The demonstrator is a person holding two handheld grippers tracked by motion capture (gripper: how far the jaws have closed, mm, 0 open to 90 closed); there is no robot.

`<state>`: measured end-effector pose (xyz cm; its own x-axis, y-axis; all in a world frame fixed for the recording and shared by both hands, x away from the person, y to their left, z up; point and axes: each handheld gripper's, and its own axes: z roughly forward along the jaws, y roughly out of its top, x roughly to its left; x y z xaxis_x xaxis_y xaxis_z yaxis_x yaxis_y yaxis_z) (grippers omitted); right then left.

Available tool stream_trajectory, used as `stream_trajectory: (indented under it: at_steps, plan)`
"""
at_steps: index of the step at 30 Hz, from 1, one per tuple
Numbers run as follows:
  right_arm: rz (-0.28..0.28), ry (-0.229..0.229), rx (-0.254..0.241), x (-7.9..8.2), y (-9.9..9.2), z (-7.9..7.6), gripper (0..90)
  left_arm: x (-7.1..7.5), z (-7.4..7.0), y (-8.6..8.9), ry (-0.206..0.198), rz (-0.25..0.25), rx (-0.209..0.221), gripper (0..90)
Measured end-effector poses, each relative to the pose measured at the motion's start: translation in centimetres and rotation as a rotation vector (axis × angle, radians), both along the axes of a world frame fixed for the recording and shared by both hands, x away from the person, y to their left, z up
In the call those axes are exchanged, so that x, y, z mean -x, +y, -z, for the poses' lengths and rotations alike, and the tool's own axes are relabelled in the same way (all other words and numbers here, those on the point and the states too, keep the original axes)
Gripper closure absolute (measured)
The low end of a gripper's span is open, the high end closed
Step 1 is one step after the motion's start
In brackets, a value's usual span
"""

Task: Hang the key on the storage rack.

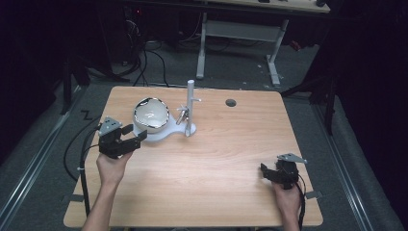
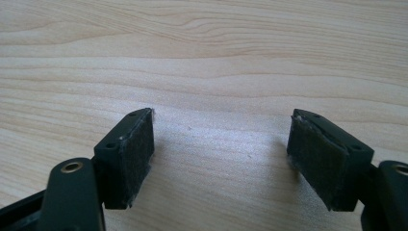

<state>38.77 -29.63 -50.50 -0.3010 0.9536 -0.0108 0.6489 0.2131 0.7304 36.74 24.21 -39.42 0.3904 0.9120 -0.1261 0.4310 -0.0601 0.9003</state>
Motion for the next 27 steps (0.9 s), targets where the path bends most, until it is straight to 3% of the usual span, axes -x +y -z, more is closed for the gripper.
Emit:
stream_trajectory:
  at_steps: [27]
  plan:
    - [0.000, 0.000, 0.000, 0.0, 0.0, 0.0, 24.7, 2.1, 1.1, 1.3, 0.008, -0.026, 0.016, 38.1]
